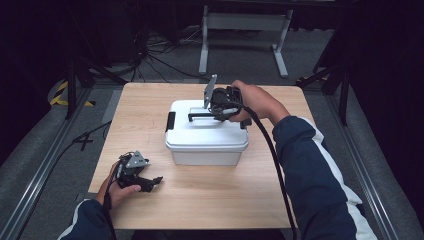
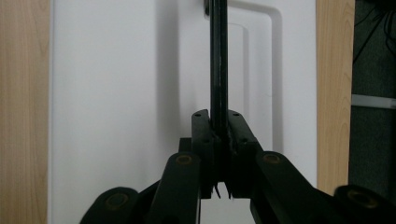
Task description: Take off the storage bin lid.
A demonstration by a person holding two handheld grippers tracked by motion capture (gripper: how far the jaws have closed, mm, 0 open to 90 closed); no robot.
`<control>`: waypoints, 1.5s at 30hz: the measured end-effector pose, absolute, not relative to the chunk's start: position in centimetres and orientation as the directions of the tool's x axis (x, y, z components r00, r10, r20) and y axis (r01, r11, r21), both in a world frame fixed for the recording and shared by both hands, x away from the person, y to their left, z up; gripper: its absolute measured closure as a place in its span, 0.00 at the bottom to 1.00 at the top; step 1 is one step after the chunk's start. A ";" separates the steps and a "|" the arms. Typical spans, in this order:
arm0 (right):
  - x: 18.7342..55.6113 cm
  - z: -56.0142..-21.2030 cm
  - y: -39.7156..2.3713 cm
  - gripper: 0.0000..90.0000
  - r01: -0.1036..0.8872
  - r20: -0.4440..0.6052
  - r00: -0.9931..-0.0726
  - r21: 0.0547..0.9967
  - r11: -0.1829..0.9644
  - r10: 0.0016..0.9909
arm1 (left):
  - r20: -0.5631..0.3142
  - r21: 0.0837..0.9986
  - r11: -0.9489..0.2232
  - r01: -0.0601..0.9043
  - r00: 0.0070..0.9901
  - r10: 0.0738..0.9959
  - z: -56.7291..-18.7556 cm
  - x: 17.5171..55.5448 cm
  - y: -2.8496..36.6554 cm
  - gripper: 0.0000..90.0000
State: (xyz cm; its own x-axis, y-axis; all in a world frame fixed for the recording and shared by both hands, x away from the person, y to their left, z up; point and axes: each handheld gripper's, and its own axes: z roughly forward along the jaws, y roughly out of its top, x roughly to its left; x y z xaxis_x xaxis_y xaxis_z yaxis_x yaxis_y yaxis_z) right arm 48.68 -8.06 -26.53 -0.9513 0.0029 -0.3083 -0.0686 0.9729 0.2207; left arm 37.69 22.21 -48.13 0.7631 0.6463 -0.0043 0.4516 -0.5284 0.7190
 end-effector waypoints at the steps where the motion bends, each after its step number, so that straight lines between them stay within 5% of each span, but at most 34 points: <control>1: 48.7 -26.4 -8.1 0.94 -0.075 -0.308 -0.951 0.228 0.971 -0.001 | -0.005 0.719 -0.528 0.452 0.763 0.646 -48.1 37.7 22.2 0.16; 29: 48.0 -22.9 -11.8 0.94 -0.058 -0.373 -0.924 0.361 0.931 0.087 | -0.006 0.715 -0.532 0.453 0.765 0.644 -48.1 37.7 22.2 0.16; 45: 47.1 -22.3 -17.8 0.94 -0.017 -0.402 -0.901 0.404 0.914 0.161 | -0.006 0.719 -0.527 0.453 0.762 0.647 -48.1 37.7 22.2 0.16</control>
State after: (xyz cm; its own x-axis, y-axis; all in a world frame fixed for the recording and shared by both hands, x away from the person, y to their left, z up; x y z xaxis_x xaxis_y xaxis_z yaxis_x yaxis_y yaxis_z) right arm 47.06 -17.83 -22.27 -0.9013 0.1609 -0.4022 -0.0173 0.9144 0.4045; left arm 37.69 22.19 -48.14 0.7623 0.6472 -0.0056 0.4527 -0.5270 0.7192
